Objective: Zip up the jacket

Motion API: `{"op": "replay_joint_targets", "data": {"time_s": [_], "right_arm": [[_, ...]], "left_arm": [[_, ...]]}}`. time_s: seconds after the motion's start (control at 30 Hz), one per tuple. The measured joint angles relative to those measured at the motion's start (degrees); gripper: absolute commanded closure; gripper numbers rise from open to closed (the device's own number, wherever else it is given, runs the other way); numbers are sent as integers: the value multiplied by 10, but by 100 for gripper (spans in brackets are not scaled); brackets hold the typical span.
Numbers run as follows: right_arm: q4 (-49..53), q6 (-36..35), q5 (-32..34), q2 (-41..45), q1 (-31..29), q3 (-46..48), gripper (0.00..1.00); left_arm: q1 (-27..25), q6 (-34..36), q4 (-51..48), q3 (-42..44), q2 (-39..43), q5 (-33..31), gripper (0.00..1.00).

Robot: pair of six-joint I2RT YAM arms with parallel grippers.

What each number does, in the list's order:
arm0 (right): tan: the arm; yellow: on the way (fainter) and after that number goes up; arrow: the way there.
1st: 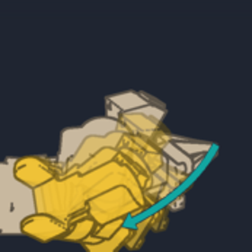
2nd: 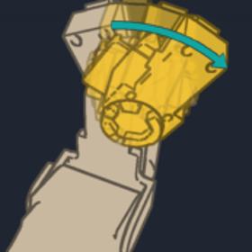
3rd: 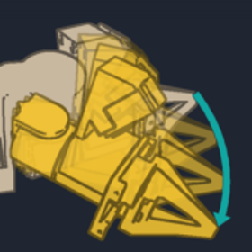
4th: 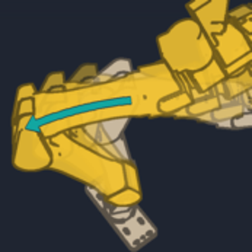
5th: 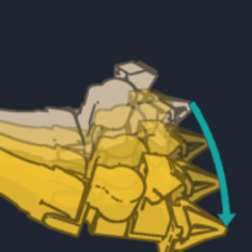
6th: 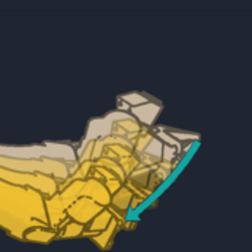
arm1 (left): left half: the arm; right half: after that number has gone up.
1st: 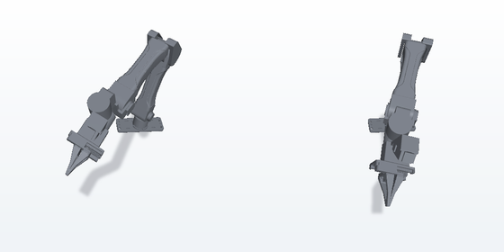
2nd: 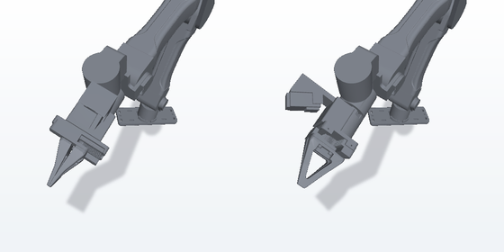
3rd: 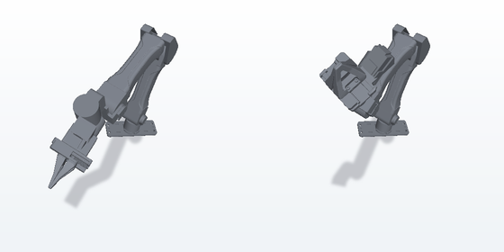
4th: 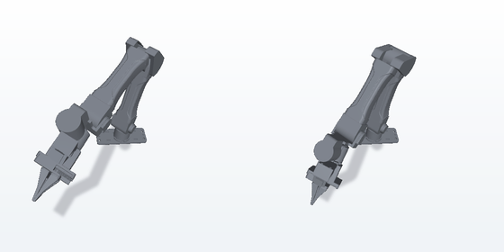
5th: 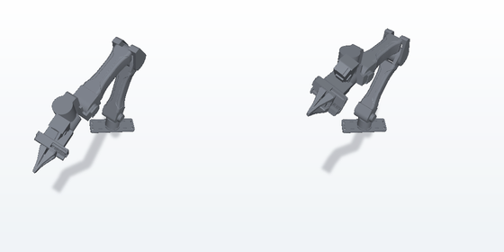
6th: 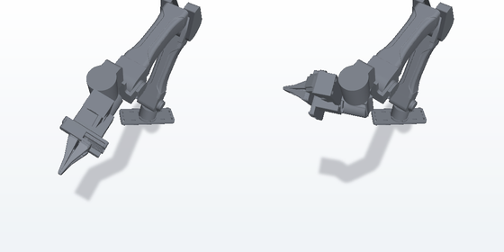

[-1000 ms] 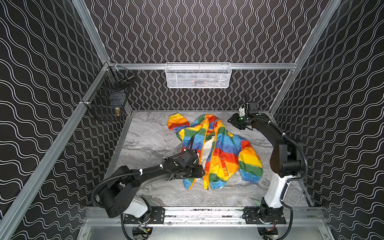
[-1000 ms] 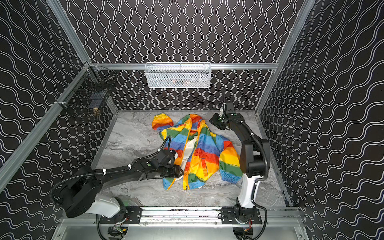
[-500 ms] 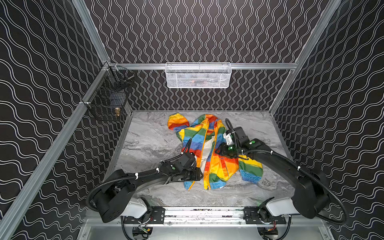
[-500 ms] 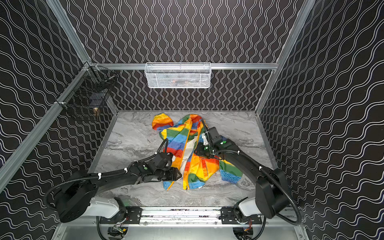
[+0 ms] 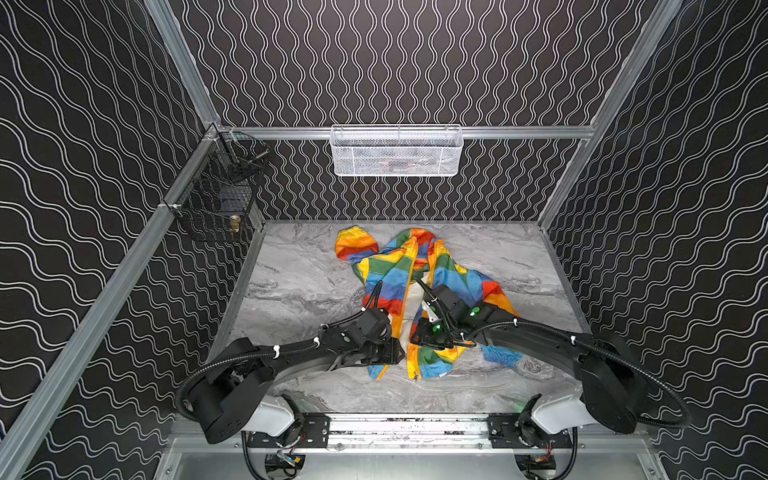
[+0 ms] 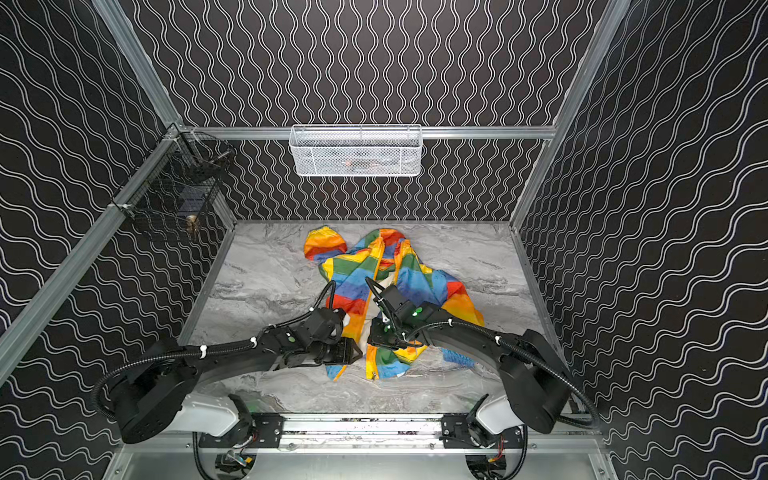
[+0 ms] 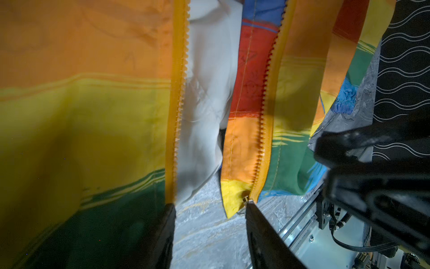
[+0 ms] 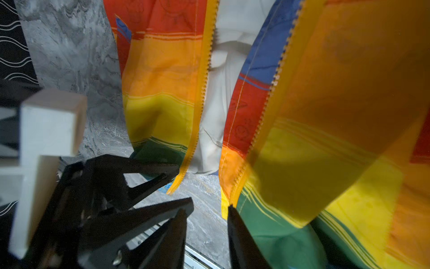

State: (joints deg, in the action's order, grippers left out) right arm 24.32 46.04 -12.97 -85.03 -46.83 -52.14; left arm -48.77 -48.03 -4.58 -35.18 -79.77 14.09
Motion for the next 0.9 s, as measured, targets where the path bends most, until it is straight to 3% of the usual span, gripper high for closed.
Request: {"op": "replay_joint_targets", "data": {"time_s": [0.47,0.9], "right_arm": [[-49,19,17,-32,-3,78,71],[-65,19,30,-17,-3,79,69]], "left_arm": [[9,2,-36,-2,37,-13,46],[32,9,-95,-16,90,-12,44]]}}
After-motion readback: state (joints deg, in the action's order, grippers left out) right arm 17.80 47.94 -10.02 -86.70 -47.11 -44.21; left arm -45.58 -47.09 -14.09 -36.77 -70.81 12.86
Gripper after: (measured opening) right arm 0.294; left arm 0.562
